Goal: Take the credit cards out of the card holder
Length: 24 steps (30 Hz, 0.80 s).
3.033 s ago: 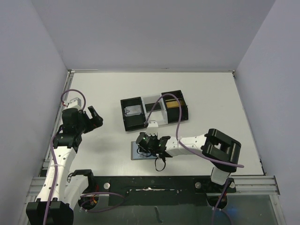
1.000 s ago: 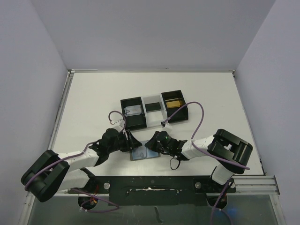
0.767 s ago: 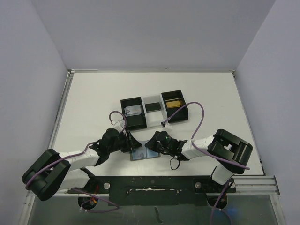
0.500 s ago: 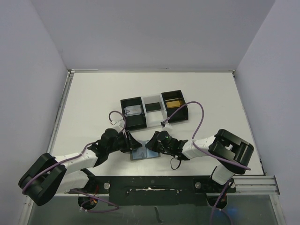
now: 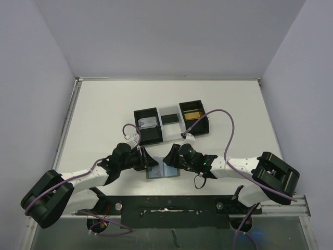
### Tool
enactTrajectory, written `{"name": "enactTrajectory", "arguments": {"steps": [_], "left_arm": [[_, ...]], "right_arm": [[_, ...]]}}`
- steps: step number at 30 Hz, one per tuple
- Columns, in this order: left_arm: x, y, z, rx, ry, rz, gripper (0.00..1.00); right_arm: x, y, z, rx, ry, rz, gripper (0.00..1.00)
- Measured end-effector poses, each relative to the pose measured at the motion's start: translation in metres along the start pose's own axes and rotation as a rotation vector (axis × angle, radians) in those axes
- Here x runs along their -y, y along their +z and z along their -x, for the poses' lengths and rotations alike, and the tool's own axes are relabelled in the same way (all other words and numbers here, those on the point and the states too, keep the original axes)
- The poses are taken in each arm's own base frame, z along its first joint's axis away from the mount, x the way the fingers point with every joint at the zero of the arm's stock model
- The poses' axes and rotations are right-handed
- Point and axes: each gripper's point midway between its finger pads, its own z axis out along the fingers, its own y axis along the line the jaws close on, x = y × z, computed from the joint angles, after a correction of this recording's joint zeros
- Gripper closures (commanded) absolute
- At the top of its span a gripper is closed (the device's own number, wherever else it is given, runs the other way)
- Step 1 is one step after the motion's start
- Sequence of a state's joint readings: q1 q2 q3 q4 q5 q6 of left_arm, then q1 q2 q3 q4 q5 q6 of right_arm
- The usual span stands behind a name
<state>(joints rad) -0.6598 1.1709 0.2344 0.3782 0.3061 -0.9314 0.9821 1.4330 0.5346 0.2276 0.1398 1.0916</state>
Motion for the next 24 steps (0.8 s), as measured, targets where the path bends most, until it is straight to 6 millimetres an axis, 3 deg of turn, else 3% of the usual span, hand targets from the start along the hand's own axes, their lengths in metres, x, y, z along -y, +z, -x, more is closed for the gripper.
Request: {"name": "enactTrajectory", "arguments": {"steps": [12, 24], "left_arm": [[0.008, -0.001, -0.011, -0.057, -0.002, -0.041, 0.55], [0.033, 0.009, -0.011, -0.106, 0.017, -0.101, 0.46]], "right_arm": [[-0.001, -0.031, 0.028, 0.104, -0.004, -0.025, 0.54], [0.014, -0.051, 0.027, 0.138, 0.003, -0.016, 0.53]]}}
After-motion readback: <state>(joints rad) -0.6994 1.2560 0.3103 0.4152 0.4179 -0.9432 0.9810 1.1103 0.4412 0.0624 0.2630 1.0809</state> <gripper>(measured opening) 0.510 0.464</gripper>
